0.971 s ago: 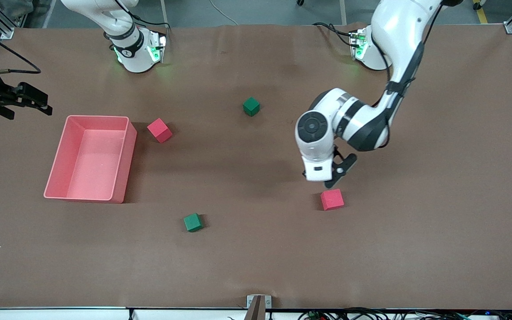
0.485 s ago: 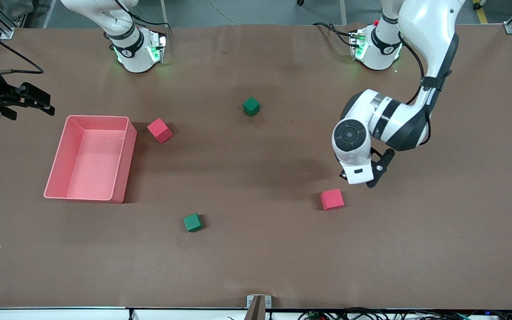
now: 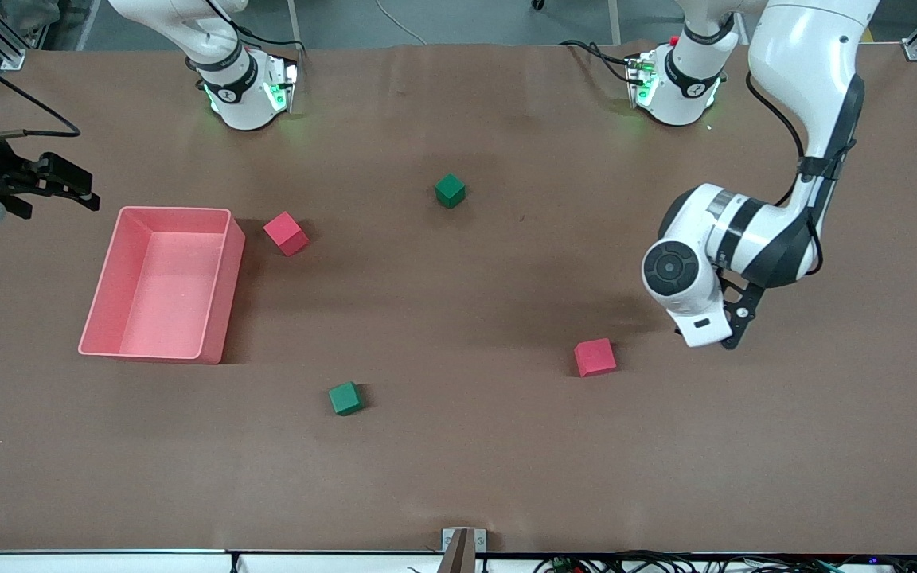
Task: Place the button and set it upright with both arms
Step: 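Lift the button with the left gripper and carry it sideways, then lower the button upright onto the table and open the left gripper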
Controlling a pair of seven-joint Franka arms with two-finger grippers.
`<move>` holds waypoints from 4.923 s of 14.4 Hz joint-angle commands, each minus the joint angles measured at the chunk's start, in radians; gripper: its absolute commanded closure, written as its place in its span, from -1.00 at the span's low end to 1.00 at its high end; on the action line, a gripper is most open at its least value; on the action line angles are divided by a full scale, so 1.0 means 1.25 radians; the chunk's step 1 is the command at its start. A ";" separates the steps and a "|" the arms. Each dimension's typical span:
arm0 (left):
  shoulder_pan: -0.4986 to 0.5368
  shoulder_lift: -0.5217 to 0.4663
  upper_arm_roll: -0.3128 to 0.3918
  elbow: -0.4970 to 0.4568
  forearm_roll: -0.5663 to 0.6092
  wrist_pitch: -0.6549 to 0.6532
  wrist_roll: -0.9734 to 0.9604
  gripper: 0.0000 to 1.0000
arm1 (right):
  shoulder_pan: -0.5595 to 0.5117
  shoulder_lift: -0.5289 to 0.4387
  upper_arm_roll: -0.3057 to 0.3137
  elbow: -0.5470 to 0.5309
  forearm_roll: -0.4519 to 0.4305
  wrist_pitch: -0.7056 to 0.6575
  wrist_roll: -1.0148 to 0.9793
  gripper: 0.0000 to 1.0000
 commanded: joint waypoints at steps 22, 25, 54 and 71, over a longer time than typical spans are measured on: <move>0.148 0.262 -0.004 -0.002 0.838 -0.186 -0.756 0.99 | 0.016 0.030 0.000 0.009 -0.001 0.024 -0.005 -1.00; 0.144 0.285 0.017 0.001 0.859 -0.205 -0.815 0.99 | 0.013 0.031 0.000 0.011 0.001 0.025 -0.004 -1.00; 0.149 0.402 0.047 0.050 0.946 -0.285 -0.930 -1.00 | 0.011 0.034 -0.004 0.011 0.003 0.043 -0.004 -1.00; 0.159 0.337 0.044 0.021 0.926 -0.308 -0.721 -1.00 | 0.011 0.032 -0.004 0.009 0.003 0.052 -0.005 -1.00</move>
